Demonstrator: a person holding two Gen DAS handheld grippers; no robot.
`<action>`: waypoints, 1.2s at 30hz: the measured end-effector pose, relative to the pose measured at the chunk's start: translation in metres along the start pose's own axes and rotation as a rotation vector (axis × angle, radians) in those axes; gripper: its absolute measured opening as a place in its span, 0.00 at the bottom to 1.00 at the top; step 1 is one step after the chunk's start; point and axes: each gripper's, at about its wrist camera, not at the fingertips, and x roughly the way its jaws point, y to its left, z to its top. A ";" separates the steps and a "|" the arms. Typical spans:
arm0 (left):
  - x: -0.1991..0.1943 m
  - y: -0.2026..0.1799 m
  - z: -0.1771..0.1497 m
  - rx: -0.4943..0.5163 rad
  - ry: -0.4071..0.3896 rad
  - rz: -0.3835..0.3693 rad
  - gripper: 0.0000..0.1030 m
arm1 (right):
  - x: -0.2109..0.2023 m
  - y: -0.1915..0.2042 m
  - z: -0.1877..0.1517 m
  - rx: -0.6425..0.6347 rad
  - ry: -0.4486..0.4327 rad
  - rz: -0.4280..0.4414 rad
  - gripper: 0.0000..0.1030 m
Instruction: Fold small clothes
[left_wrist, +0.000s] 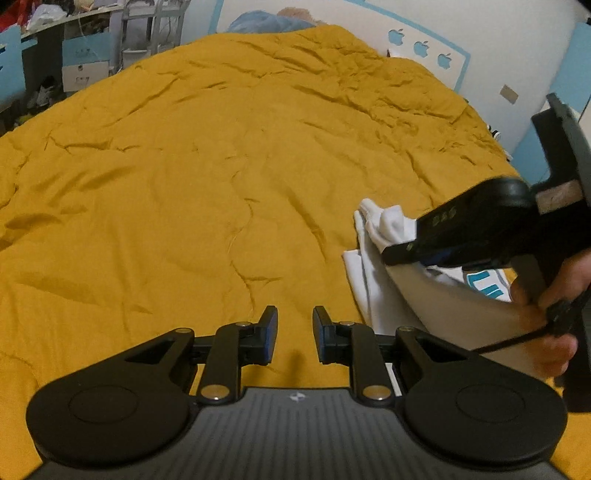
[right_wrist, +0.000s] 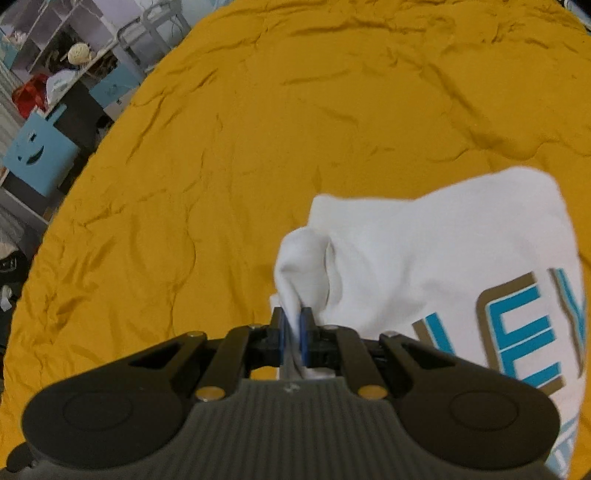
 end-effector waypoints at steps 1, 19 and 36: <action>0.001 0.000 0.000 -0.002 0.007 0.004 0.23 | 0.004 0.001 -0.002 -0.006 0.007 -0.005 0.03; -0.089 -0.004 -0.030 -0.146 -0.016 -0.177 0.40 | -0.170 0.009 -0.094 -0.283 -0.091 0.162 0.20; -0.005 -0.012 -0.067 -0.383 0.110 -0.316 0.42 | -0.157 -0.151 -0.226 -0.309 -0.146 -0.093 0.38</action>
